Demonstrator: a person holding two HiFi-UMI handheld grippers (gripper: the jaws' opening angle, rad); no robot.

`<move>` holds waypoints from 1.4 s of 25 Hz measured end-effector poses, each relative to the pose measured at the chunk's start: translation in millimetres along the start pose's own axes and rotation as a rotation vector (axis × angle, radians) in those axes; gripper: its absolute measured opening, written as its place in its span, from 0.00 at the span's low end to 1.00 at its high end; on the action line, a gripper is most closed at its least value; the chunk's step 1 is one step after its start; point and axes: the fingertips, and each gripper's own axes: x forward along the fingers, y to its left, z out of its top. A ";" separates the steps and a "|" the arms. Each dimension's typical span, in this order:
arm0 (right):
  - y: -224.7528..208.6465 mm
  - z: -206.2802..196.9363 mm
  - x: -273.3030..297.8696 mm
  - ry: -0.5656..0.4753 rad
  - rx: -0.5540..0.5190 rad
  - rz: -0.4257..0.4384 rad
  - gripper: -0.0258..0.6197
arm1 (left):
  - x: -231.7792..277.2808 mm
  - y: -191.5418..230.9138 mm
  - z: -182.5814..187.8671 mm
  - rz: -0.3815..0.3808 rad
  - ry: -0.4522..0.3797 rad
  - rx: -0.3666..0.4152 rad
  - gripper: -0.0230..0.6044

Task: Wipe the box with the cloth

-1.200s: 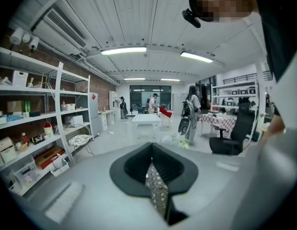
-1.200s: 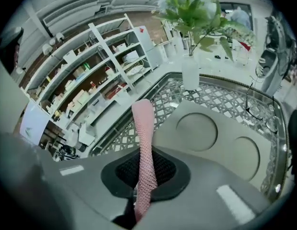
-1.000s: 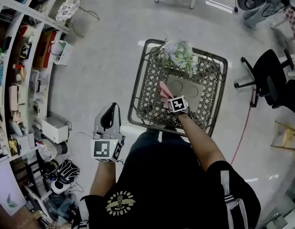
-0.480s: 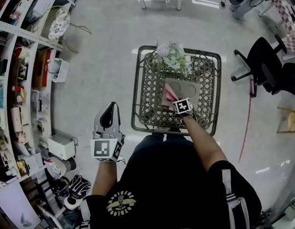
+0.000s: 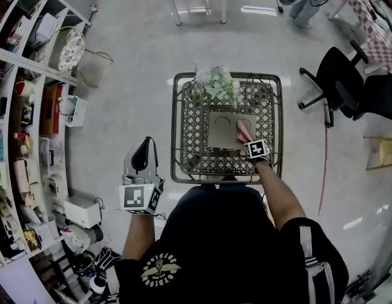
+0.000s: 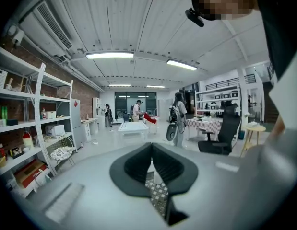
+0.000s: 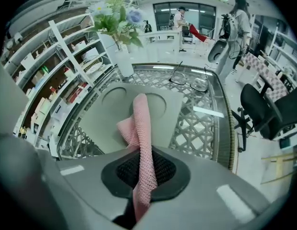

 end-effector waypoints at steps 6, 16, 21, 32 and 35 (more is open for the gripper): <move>-26.2 -11.8 -23.3 -0.038 0.039 -0.020 0.07 | 2.7 -3.3 4.3 -0.012 -0.019 0.001 0.04; -29.9 9.0 -127.6 -0.353 0.099 0.008 0.07 | 8.2 -16.0 8.6 -0.057 -0.064 0.003 0.04; -29.4 20.6 -186.9 -0.466 0.124 -0.013 0.07 | 5.6 -16.3 11.8 -0.083 -0.079 0.003 0.04; -7.6 68.4 -355.8 -0.839 0.127 -0.008 0.07 | 0.8 -25.2 46.8 -0.167 -0.138 0.017 0.04; 6.4 83.2 -400.9 -0.933 0.095 -0.021 0.07 | -0.8 -26.7 58.6 -0.201 -0.151 -0.010 0.04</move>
